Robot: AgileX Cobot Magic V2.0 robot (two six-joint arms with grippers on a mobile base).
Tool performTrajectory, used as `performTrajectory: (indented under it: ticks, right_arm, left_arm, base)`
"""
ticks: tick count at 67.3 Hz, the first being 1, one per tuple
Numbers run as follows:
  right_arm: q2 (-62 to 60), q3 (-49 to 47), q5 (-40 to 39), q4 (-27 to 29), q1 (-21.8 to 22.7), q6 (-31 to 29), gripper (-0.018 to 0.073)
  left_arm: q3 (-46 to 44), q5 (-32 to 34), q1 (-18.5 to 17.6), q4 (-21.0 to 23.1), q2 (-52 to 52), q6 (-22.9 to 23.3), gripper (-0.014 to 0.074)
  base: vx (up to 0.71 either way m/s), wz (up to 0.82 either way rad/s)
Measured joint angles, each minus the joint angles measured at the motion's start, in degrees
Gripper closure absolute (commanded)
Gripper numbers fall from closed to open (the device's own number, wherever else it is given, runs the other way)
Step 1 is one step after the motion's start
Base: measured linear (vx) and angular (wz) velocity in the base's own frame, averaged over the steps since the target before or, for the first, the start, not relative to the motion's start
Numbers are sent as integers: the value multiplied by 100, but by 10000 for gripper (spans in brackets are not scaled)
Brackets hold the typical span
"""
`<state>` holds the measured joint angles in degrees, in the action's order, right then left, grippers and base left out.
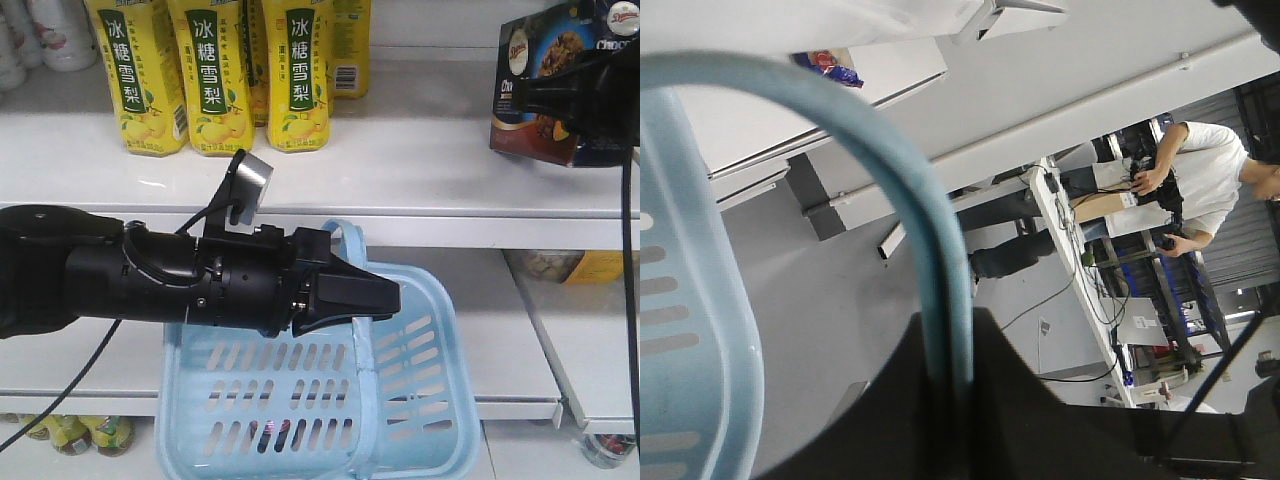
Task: Left arm holds basket, right arm returns cookies
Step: 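Raise the held box out of the basket up to the upper shelf, then set the Chocofello box upright on the shelf and open the right gripper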
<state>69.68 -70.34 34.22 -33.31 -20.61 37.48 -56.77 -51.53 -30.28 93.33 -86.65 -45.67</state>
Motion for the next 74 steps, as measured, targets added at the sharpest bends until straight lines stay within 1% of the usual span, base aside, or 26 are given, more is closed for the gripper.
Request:
performTrajectory:
  ticks: [6, 11, 17, 23, 31, 40, 48, 59, 65, 74]
  right_arm:
    - [152, -16, -213, -85, 224, 305, 354]
    - [254, -21, -394, 5, 475, 377, 354]
    - [365, -21, -626, 204, 710, 244, 354]
    - [508, -23, -825, 270, 895, 72, 354]
    - [799, -23, -1012, 388, 1139, 47, 353]
    - [1038, -35, -1070, 394, 1249, -127, 333]
    - [1074, -60, -1075, 528, 1249, -466, 273]
    - [1074, -64, -1042, 975, 1249, -975, 151]
    - [1105, -59, -835, 1170, 1249, -1055, 76]
    - [1153, -43, -602, 1280, 1249, -1116, 15]
  left_arm:
    - [0, 0, 0, 0, 0, 0, 603]
    - [0, 0, 0, 0, 0, 0, 603]
    - [0, 0, 0, 0, 0, 0, 603]
    - [0, 0, 0, 0, 0, 0, 603]
    - [0, 0, 0, 0, 0, 0, 603]
    - [-5, 0, 0, 0, 0, 0, 603]
    - [-5, 0, 0, 0, 0, 0, 603]
    - [-5, 0, 0, 5, 0, 0, 603]
    - [-5, 0, 0, 5, 0, 0, 603]
    - [-5, 0, 0, 5, 0, 0, 603]
  base:
    - [0, 0]
    - [0, 0]
    - [0, 0]
    - [0, 0]
    - [0, 0]
    - [0, 0]
    - [0, 0]
    - [0, 0]
    - [0, 0]
    - [0, 0]
